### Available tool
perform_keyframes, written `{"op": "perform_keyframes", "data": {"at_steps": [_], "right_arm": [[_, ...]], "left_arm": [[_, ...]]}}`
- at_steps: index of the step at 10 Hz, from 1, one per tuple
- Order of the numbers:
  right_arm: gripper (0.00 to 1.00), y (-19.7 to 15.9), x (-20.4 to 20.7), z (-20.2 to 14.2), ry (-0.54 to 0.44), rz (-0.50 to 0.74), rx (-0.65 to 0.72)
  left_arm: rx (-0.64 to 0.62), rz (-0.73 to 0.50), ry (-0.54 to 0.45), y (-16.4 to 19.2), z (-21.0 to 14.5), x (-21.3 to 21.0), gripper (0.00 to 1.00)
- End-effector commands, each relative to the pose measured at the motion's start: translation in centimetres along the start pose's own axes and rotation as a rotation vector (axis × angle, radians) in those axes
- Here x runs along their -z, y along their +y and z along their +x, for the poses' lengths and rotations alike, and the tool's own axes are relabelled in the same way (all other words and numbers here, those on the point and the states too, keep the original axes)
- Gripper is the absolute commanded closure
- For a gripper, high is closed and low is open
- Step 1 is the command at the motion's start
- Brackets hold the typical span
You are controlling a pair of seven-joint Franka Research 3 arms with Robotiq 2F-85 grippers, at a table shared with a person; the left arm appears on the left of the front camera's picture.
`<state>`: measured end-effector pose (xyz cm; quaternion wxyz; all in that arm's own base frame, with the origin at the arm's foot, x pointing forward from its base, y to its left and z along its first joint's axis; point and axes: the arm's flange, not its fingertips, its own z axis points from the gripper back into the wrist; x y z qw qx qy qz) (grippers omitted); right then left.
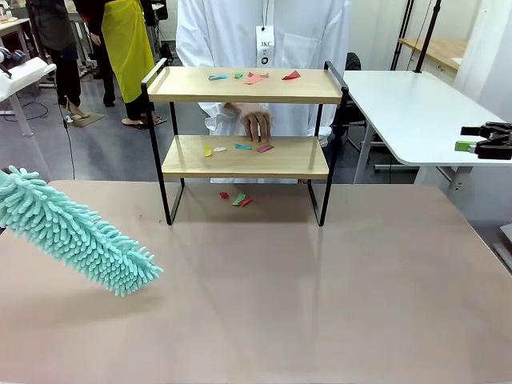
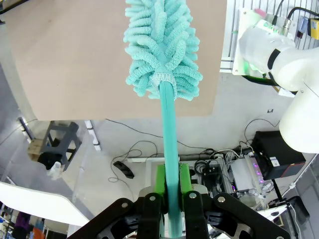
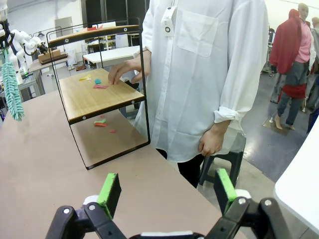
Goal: Clean the shelf.
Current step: Clean the specific section of the Shelf indicated by the human with the Duster.
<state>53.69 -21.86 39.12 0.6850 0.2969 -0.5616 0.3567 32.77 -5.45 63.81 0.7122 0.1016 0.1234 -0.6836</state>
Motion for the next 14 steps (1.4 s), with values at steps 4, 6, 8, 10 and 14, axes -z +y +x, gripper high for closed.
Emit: {"op": "perform_keyframes", "data": {"at_steps": [4,6,8,10,14], "right_arm": [[0.00,0.1,0.1,0.3,0.011,0.001,0.011],[0.00,0.1,0.1,0.3,0.011,0.001,0.011],[0.00,0.1,0.1,0.3,0.011,0.001,0.011],[0.00,0.1,0.1,0.3,0.011,0.001,0.011],[0.00,0.1,0.1,0.3,0.011,0.001,0.011]], "left_arm": [[-0.024,0.003,-0.110,-0.3,-0.4,0.0,0.87],[-0.009,-0.036,-0.246,-1.1,-0.4,0.1,0.87],[-0.066,-0.068,-0.391,-2.6,2.1,0.0,0.87],[-0.313,-0.120,-0.558,-5.0,5.0,-0.5,0.87],[-0.691,-0.211,-0.774,-7.0,11.7,0.3,0.87]]}}
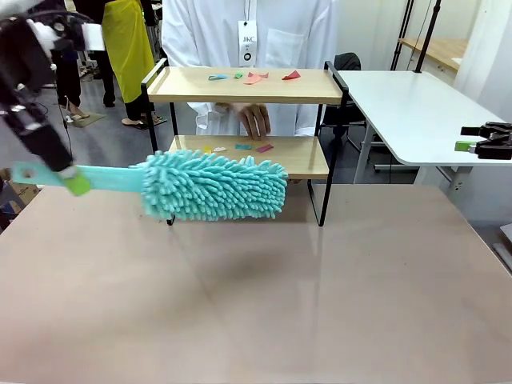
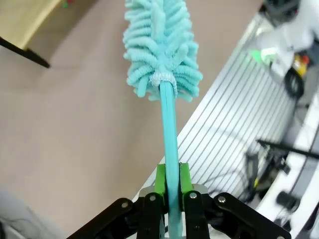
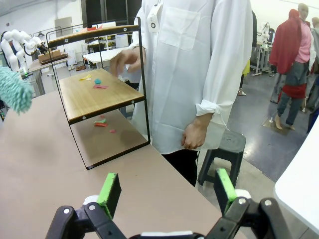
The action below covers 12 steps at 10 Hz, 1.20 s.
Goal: Clean the shelf.
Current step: Clean the specific section of the Shelf indicated by the human with the Duster.
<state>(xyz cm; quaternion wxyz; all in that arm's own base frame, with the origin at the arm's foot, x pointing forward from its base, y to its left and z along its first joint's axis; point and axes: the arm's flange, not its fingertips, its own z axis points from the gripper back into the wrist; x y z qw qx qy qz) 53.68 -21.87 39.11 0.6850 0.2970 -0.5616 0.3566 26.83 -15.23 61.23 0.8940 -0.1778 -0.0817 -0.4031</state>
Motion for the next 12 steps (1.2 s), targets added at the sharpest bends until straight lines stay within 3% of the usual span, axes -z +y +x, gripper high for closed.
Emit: {"op": "perform_keyframes", "data": {"at_steps": [1,2,3,5,8,12], "right_arm": [[0.00,0.1,0.1,0.4,0.011,0.001,0.011],[0.00,0.1,0.1,0.4,0.011,0.001,0.011],[0.00,0.1,0.1,0.4,0.011,0.001,0.011],[0.00,0.1,0.1,0.4,0.011,0.001,0.011],[0.00,0.1,0.1,0.4,0.011,0.001,0.011],[0.00,0.1,0.1,0.4,0.011,0.001,0.011]], "left_arm": [[-0.084,-0.032,-0.134,-1.3,1.4,3.3,0.87],[-0.057,-0.102,-0.128,-1.0,2.2,4.1,0.87],[-0.065,-0.019,-0.057,-0.7,0.7,1.6,0.87],[-0.065,-0.019,-0.057,-0.7,0.7,1.6,0.87],[-0.088,-0.002,-0.144,-3.4,4.6,4.4,0.87],[-0.256,0.066,-0.268,-5.9,8.7,7.8,0.87]]}}
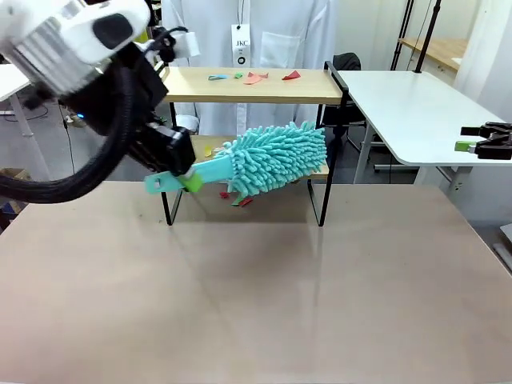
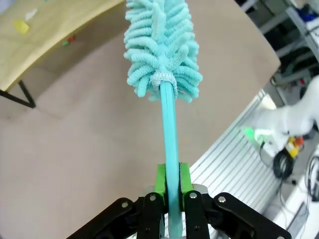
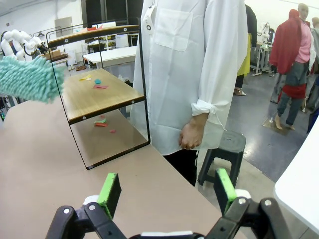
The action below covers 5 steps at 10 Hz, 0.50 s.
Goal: Clean the shelf.
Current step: Clean the specific section of the Shelf indicated by the human with the Duster.
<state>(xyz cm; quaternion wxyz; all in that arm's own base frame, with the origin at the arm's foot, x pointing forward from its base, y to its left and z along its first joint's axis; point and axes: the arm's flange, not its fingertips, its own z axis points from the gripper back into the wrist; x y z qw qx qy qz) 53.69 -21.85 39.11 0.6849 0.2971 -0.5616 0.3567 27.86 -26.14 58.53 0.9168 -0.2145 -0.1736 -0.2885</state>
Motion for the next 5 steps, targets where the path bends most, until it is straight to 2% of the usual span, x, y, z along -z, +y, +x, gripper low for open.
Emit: {"op": "perform_keyframes", "data": {"at_steps": [1,3,5], "right_arm": [[0.00,0.1,0.1,0.4,0.012,0.000,0.011],[0.00,0.1,0.1,0.4,0.012,0.000,0.011],[0.00,0.1,0.1,0.4,0.012,0.000,0.011]], "left_arm": [[-0.070,0.049,-0.055,-1.7,1.6,2.3,0.87],[-0.129,0.182,-0.119,-3.1,2.6,3.9,0.87],[-0.190,0.248,-0.160,-4.5,4.2,7.2,0.87]]}}
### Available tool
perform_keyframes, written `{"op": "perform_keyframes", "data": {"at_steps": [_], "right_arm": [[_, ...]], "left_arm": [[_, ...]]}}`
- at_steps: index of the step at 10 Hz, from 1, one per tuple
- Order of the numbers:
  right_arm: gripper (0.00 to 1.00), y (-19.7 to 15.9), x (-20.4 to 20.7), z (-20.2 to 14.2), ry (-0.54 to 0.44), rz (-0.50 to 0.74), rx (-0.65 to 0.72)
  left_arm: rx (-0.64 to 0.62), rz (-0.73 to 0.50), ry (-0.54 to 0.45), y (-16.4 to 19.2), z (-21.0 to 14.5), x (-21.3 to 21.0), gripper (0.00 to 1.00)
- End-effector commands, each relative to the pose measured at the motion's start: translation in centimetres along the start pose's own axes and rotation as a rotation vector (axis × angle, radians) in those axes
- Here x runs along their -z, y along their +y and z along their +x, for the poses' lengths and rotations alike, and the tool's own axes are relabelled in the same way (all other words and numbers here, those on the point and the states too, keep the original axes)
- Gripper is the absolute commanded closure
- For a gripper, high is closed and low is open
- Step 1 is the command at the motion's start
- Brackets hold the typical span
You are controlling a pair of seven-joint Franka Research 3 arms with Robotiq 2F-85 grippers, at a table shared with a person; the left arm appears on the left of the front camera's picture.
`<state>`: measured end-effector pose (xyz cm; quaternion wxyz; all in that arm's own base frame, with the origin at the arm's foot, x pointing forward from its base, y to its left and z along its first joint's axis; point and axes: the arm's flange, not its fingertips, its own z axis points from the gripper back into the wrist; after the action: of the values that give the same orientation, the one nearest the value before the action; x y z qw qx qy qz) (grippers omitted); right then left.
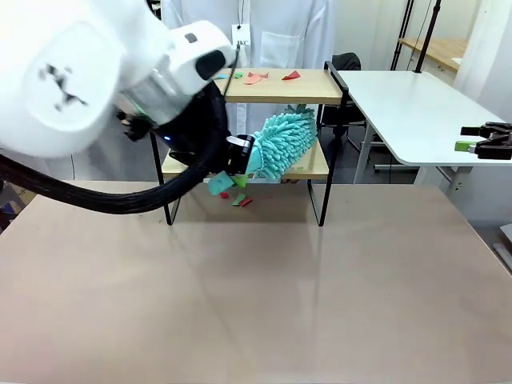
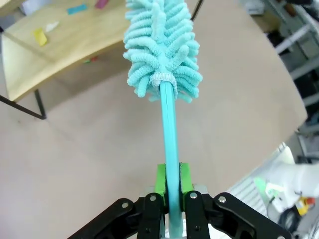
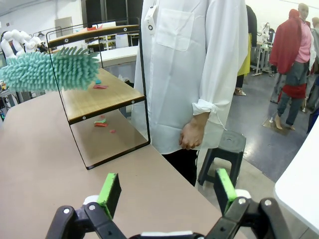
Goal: Clean the shelf.
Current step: Clean the specific section of the Shelf indicated by the human with the Duster.
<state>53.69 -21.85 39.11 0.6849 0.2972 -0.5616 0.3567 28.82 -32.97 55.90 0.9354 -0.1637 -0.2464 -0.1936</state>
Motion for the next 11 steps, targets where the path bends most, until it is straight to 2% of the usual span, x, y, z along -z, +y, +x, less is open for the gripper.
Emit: {"op": "perform_keyframes", "data": {"at_steps": [1,5,11], "right_arm": [[0.00,0.1,0.1,0.4,0.012,0.000,0.011],[0.00,0.1,0.1,0.4,0.012,0.000,0.011],[0.00,0.1,0.1,0.4,0.012,0.000,0.011]], "left_arm": [[-0.062,0.058,-0.020,-2.4,1.6,2.9,0.87],[-0.175,0.115,-0.086,-6.0,3.3,8.1,0.87],[-0.264,0.122,-0.176,-8.5,4.4,11.7,0.87]]}}
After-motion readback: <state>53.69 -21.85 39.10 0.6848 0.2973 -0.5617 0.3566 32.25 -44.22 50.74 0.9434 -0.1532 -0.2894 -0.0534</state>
